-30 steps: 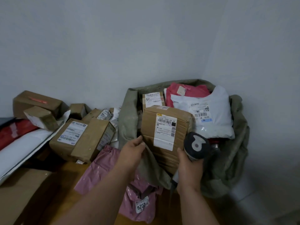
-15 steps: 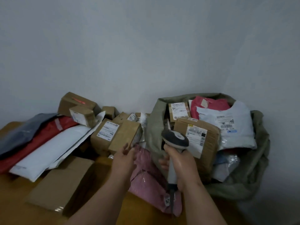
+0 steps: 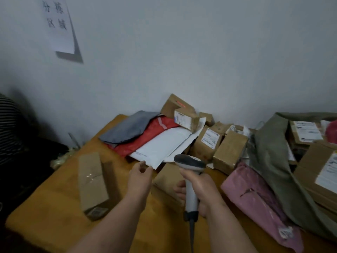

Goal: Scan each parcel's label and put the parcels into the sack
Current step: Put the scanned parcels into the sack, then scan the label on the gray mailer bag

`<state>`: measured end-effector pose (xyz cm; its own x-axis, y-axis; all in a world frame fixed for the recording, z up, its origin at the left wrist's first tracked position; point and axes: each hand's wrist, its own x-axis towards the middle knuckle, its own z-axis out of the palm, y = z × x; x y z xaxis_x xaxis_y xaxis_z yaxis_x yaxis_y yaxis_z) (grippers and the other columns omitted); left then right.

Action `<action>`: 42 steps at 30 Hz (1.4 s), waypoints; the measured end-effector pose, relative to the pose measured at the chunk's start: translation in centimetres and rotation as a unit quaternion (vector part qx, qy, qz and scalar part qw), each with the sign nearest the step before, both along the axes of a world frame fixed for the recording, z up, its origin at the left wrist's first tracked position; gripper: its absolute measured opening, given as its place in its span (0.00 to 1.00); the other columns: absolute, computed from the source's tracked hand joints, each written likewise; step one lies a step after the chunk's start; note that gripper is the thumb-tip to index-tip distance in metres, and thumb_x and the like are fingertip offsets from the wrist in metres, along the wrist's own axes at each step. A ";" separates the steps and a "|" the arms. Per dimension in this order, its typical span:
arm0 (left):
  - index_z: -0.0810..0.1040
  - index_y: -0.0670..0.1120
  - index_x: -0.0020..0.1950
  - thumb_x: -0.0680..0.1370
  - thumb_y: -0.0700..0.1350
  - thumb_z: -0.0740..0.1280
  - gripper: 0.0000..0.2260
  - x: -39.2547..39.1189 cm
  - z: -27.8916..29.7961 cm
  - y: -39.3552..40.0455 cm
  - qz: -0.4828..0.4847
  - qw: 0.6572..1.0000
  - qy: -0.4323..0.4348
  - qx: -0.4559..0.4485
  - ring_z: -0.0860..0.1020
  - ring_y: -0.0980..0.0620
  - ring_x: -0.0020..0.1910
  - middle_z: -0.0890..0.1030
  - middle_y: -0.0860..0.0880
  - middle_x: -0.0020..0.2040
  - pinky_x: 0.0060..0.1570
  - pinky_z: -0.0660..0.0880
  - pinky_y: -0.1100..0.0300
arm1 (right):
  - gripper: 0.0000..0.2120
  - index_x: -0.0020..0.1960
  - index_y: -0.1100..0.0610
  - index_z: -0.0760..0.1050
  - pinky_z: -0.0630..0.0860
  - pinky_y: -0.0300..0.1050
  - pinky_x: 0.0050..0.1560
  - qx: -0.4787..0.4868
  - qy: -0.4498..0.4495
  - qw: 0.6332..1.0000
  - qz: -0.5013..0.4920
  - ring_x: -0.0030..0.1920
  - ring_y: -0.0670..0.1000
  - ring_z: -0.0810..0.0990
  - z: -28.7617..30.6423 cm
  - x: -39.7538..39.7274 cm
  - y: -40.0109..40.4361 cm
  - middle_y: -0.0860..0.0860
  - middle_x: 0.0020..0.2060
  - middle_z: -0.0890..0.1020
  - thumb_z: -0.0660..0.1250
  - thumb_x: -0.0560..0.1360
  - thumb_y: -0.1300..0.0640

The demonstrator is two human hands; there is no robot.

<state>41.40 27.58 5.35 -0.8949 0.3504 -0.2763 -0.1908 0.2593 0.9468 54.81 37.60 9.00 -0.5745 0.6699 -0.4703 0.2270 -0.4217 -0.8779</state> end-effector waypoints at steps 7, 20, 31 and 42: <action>0.71 0.51 0.72 0.81 0.50 0.66 0.19 -5.0 -0.8 -3.2 0.050 0.998 0.017 -0.036 0.77 0.49 0.56 0.76 0.48 0.63 0.51 0.76 0.54 | 0.12 0.46 0.62 0.80 0.85 0.53 0.44 -0.003 0.010 0.999 0.044 0.39 0.58 0.88 0.1 -7.1 -0.7 0.56 0.32 0.86 0.74 0.75 0.52; 0.73 0.48 0.73 0.77 0.55 0.70 0.25 -18.6 -1.5 -1.1 0.027 0.974 0.155 -0.161 0.76 0.49 0.63 0.75 0.48 0.68 0.60 0.73 0.54 | 0.12 0.50 0.62 0.81 0.86 0.52 0.47 -0.009 0.014 0.998 0.058 0.40 0.57 0.88 -1.9 -19.4 0.8 0.57 0.36 0.87 0.73 0.76 0.52; 0.45 0.63 0.80 0.73 0.48 0.71 0.45 -33.1 -8.6 5.7 -0.259 0.864 0.214 -0.374 0.53 0.43 0.78 0.51 0.50 0.81 0.75 0.59 0.48 | 0.10 0.49 0.60 0.82 0.83 0.48 0.41 -0.042 -0.015 0.997 -0.062 0.41 0.57 0.88 -6.3 -31.4 3.9 0.57 0.37 0.87 0.74 0.76 0.52; 0.79 0.44 0.65 0.80 0.33 0.61 0.17 -38.6 -11.9 7.6 -0.108 0.971 0.152 -0.152 0.80 0.46 0.56 0.81 0.45 0.61 0.52 0.76 0.57 | 0.11 0.48 0.63 0.82 0.82 0.46 0.38 -0.059 -0.078 0.990 -0.100 0.38 0.55 0.88 -8.7 -33.9 4.0 0.58 0.37 0.87 0.73 0.76 0.54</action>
<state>2.77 35.18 -6.59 -0.8663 0.4823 -0.1299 0.1756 0.5376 0.8247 20.92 41.62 0.25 -0.3492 0.6986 -0.6245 0.2577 -0.5692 -0.7808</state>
